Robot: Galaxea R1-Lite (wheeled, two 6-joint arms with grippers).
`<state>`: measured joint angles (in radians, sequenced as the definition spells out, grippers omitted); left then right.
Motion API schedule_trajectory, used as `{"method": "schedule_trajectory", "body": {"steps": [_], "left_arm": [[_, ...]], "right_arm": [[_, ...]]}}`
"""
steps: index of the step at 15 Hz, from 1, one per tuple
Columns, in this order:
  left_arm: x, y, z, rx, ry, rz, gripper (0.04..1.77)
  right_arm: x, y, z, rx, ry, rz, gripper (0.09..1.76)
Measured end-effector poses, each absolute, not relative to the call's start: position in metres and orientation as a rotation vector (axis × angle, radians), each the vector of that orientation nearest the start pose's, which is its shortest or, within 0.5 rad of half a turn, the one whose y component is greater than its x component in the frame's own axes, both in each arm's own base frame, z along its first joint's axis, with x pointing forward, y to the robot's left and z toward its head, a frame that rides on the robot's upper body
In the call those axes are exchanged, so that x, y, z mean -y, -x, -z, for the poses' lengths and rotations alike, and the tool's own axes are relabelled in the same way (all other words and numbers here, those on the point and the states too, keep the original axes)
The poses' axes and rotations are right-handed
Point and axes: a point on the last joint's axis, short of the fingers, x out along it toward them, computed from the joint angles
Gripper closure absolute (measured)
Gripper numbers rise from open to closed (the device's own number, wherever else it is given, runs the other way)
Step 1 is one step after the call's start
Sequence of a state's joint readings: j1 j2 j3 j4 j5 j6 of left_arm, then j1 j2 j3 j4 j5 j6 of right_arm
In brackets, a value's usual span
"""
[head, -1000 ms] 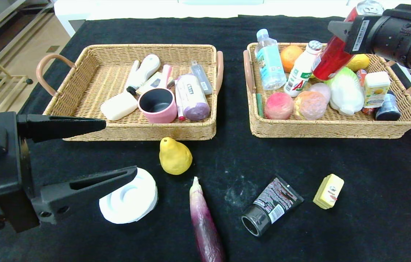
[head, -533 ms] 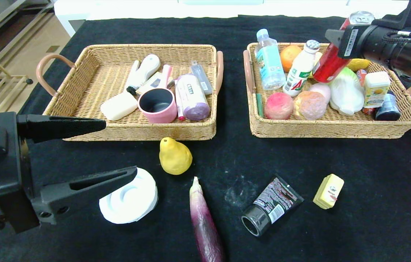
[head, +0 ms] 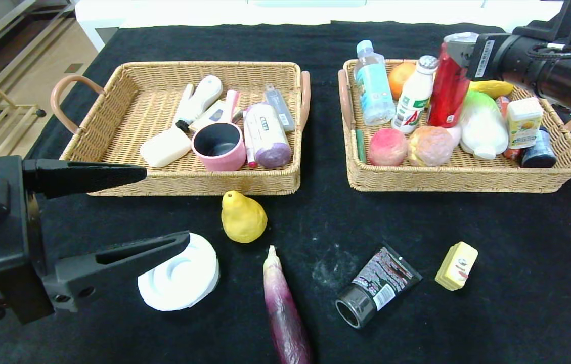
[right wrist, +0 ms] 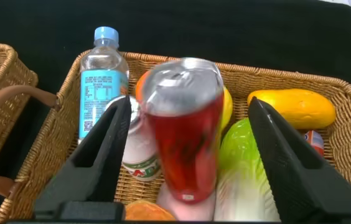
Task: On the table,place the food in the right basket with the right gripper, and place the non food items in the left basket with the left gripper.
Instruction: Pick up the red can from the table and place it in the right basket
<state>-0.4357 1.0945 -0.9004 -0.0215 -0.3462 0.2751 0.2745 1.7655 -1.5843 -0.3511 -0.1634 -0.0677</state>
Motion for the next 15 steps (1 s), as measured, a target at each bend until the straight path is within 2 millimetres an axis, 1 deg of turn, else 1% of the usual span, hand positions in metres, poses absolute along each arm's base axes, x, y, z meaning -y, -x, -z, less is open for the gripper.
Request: {"method": "schedule_trajectory", "body": {"steps": [5, 10, 12, 15], "left_arm": [[0.069, -0.131, -0.29, -0.068, -0.269, 0.799, 0.09], [0.069, -0.131, -0.29, -0.067, -0.268, 0.799, 0.09], [0.069, -0.131, -0.29, -0.067, -0.268, 0.799, 0.09], [0.069, -0.13, -0.29, -0.067, -0.269, 0.799, 0.09]], "right_arm": [[-0.088, -0.331, -0.354, 0.164, 0.022, -0.1, 0.31], [-0.088, -0.325, -0.351, 0.148, 0.025, -0.107, 0.23], [-0.088, -0.32, -0.349, 0.114, 0.033, -0.114, 0.21], [-0.092, -0.305, -0.348, 0.085, 0.039, -0.139, 0.19]]}}
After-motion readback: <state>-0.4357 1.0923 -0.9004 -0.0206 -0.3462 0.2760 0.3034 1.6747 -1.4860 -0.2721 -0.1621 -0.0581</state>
